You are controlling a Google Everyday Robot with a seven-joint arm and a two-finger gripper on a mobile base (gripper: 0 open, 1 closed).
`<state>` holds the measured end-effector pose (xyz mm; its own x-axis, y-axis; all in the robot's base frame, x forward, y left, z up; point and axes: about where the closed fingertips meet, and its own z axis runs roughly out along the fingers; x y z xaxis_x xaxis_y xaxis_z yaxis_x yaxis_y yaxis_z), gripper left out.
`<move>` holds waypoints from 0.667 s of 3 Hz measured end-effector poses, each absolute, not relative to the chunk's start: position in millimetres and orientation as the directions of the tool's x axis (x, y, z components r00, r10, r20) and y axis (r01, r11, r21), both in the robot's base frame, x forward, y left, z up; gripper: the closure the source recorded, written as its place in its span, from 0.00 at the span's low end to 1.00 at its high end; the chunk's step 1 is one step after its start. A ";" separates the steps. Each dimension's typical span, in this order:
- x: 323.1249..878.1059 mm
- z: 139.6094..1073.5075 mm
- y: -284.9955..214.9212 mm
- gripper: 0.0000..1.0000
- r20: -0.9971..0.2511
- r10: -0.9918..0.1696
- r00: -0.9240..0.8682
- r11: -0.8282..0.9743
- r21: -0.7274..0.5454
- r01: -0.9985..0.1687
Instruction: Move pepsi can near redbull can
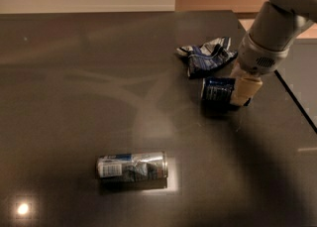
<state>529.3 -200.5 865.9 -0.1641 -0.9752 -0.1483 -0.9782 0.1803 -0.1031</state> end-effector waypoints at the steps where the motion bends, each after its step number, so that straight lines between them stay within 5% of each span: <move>1: 504.9 879.0 -191.2 1.00 -0.145 -0.984 -0.105 0.120 -0.104 -0.987; 2: 482.2 883.4 -174.3 1.00 -0.145 -0.987 -0.071 0.085 -0.090 -0.992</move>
Offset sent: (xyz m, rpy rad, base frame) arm -0.0789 0.0470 0.0206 -0.0025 0.0493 0.1406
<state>482.2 -174.3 883.4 -0.0712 -0.9869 -0.1448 -0.9923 0.0848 -0.0903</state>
